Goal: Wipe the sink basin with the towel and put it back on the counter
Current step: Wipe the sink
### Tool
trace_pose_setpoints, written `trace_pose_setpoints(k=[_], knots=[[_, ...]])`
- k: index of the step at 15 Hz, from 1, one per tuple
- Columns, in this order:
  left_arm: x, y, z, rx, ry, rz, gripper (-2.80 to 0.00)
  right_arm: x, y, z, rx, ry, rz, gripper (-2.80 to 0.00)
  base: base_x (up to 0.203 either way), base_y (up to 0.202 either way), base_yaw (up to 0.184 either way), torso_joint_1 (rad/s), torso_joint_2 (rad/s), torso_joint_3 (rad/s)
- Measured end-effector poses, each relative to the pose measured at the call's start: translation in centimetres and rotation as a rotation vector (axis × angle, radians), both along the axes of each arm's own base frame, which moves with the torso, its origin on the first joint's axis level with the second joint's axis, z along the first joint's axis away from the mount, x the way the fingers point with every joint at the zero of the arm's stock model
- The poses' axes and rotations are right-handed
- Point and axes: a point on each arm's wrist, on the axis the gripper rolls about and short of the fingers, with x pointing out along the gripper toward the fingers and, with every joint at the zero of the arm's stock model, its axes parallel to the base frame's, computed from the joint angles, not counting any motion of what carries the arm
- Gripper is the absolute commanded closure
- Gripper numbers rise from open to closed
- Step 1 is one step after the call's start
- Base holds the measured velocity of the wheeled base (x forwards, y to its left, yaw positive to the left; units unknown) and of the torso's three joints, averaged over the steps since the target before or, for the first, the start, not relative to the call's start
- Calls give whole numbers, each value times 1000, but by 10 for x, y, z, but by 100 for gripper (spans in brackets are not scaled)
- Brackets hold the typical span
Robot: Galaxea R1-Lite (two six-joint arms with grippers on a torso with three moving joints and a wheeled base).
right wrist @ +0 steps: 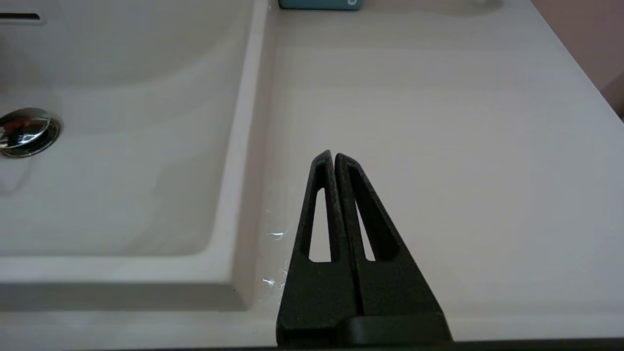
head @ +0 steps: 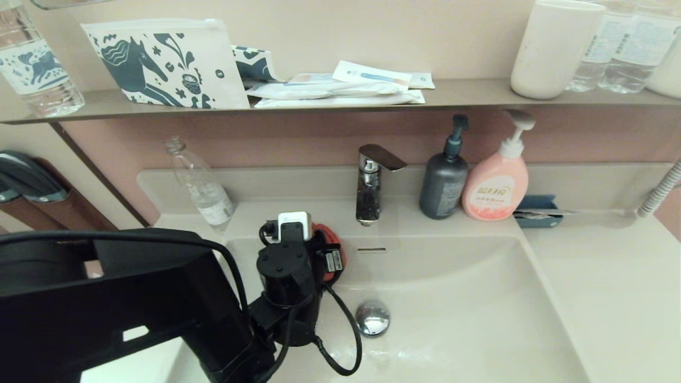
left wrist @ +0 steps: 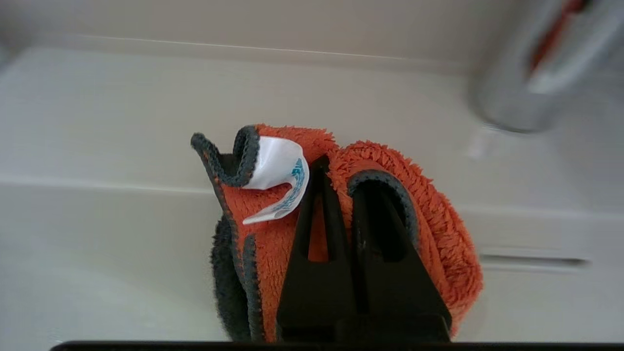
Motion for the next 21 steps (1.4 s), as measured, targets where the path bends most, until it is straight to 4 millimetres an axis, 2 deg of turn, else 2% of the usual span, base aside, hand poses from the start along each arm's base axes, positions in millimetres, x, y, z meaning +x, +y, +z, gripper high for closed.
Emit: trace_pose_setpoints(k=[8,11,13,15,19,21], knots=[[-11,-50,6,-32,-24,-43,0,0,0,0,0,0,0,0,0,0,0,0,0,0],[-16,-46,-1,-5,1,-47,0,0,0,0,0,1,0,0,0,0,0,0,0,0],[-25,-32,-8,32,38,-38,0,0,0,0,0,1,0,0,0,0,0,0,0,0],[-36,-9,-14,81,86,-19,0,0,0,0,0,1,0,0,0,0,0,0,0,0],[-52,55,-27,167,196,45,0,0,0,0,0,1,0,0,0,0,0,0,0,0],[-51,91,-36,198,276,56,0,0,0,0,0,0,0,0,0,0,0,0,0,0]])
